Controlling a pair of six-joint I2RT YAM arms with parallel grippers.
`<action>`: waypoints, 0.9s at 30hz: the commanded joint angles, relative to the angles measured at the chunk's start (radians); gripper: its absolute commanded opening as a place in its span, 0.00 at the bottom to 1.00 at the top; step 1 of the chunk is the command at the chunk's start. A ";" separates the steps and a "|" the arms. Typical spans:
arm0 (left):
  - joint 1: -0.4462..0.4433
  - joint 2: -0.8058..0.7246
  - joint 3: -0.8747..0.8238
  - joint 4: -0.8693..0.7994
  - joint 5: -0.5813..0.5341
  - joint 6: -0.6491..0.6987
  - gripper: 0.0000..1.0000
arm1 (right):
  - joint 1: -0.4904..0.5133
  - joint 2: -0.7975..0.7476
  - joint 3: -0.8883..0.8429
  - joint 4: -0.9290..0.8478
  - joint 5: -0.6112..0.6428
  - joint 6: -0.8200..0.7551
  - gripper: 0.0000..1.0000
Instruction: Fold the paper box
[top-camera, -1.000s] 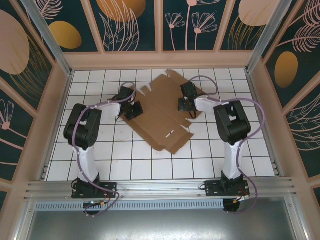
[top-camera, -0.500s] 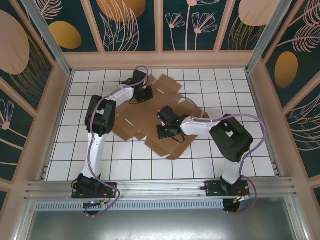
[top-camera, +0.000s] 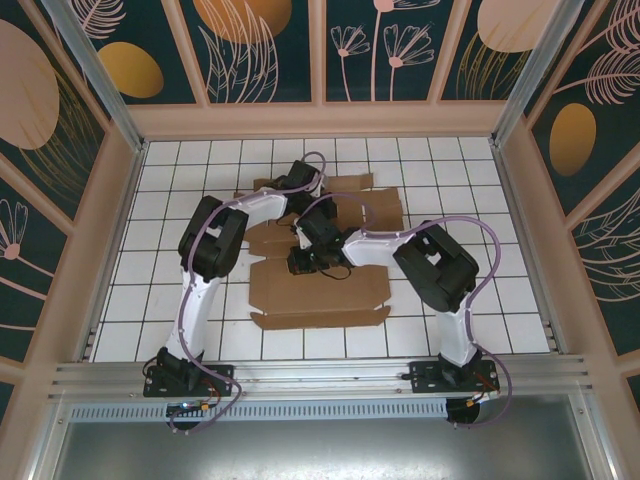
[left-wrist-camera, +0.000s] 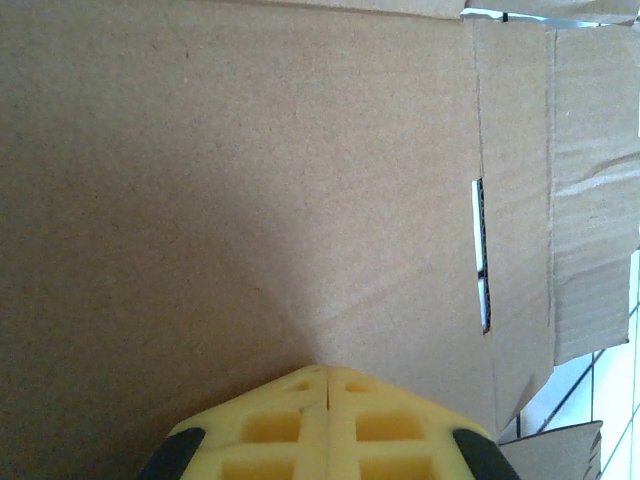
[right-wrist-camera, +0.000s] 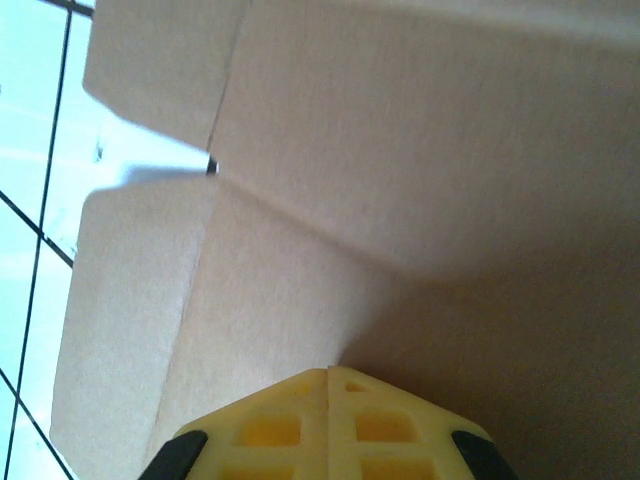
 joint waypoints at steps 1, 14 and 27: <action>0.012 -0.076 -0.061 -0.059 -0.002 0.014 0.00 | -0.029 -0.122 -0.069 0.070 0.033 -0.004 0.00; 0.099 -0.221 -0.046 -0.054 -0.125 -0.017 0.04 | -0.399 -0.505 -0.147 -0.027 -0.046 -0.085 0.29; 0.100 -0.071 -0.012 -0.084 -0.209 -0.031 0.00 | -0.589 0.066 0.476 -0.330 0.117 -0.242 0.43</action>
